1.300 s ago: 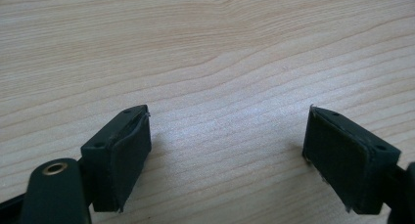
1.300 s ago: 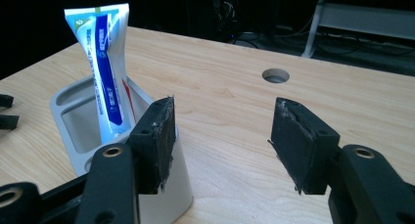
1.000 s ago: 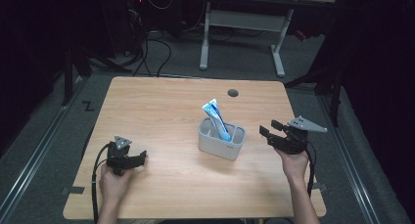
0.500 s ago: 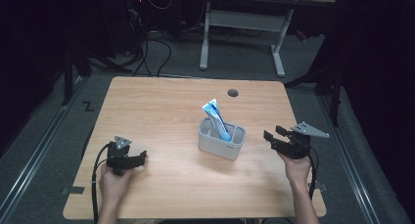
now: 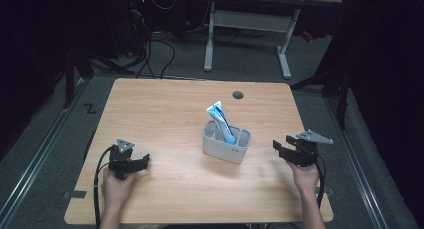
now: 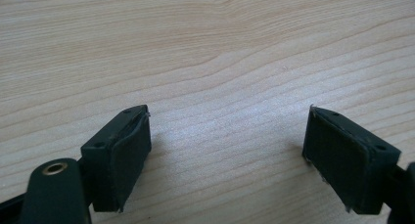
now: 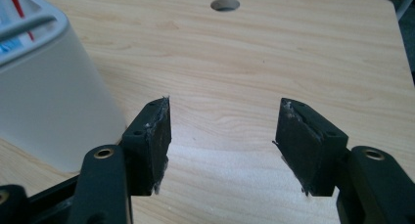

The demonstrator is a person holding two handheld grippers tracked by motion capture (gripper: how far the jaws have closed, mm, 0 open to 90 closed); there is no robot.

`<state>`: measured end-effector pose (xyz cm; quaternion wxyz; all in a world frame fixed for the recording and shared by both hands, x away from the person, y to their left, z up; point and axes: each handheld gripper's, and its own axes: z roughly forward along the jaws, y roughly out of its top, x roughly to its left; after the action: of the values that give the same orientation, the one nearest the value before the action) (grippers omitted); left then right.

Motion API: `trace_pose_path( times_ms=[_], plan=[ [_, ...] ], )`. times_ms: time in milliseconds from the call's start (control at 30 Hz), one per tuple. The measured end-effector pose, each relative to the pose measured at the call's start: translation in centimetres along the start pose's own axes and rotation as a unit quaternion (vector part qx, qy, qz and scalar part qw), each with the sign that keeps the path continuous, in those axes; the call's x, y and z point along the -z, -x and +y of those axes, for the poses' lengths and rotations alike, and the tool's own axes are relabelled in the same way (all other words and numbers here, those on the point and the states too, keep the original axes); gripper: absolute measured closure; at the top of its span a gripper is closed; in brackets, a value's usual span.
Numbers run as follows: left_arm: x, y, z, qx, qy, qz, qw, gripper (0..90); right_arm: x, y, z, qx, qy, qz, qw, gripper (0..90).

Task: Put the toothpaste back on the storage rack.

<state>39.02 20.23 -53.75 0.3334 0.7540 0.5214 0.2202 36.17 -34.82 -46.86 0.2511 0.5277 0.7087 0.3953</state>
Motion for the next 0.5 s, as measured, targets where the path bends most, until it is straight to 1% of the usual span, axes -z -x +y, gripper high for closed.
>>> trace_pose_path(
  times_ms=[67, 100, 133, 167, 233, 367, 500],
  plan=[
    [0.0, 0.0, 0.0, 0.0, 0.0, 0.0, 1.0, 18.3, -0.4, 0.1, -0.3, 0.0, -0.013, -0.006, 0.9999, 37.1],
    [0.0, 0.0, 0.0, 0.0, 0.0, 0.0, 1.0, 18.3, -0.6, 0.0, -0.5, 0.005, -0.02, -0.012, 0.9997, 36.9],
    [0.0, 0.0, 0.0, 0.0, 0.0, 0.0, 1.0, 18.3, -0.8, -0.1, -0.7, 0.015, -0.032, -0.024, 0.9991, 36.9],
    [0.0, 0.0, 0.0, 0.0, 0.0, 0.0, 1.0, 18.3, -1.1, -0.3, -0.8, 0.029, -0.041, -0.033, 0.9982, 36.9],
    [0.0, 0.0, 0.0, 0.0, 0.0, 0.0, 1.0, 18.3, -1.5, -0.5, -1.2, 0.033, -0.052, -0.035, 0.9975, 37.0],
    [0.0, 0.0, 0.0, 0.0, 0.0, 0.0, 1.0, 18.3, -1.9, -0.5, -1.6, 0.029, -0.059, -0.035, 0.9972, 36.9],
    [0.0, 0.0, 0.0, 0.0, 0.0, 0.0, 1.0, 18.3, -2.4, -0.6, -1.8, 0.035, -0.071, -0.043, 0.996, 36.8]
  ],
)
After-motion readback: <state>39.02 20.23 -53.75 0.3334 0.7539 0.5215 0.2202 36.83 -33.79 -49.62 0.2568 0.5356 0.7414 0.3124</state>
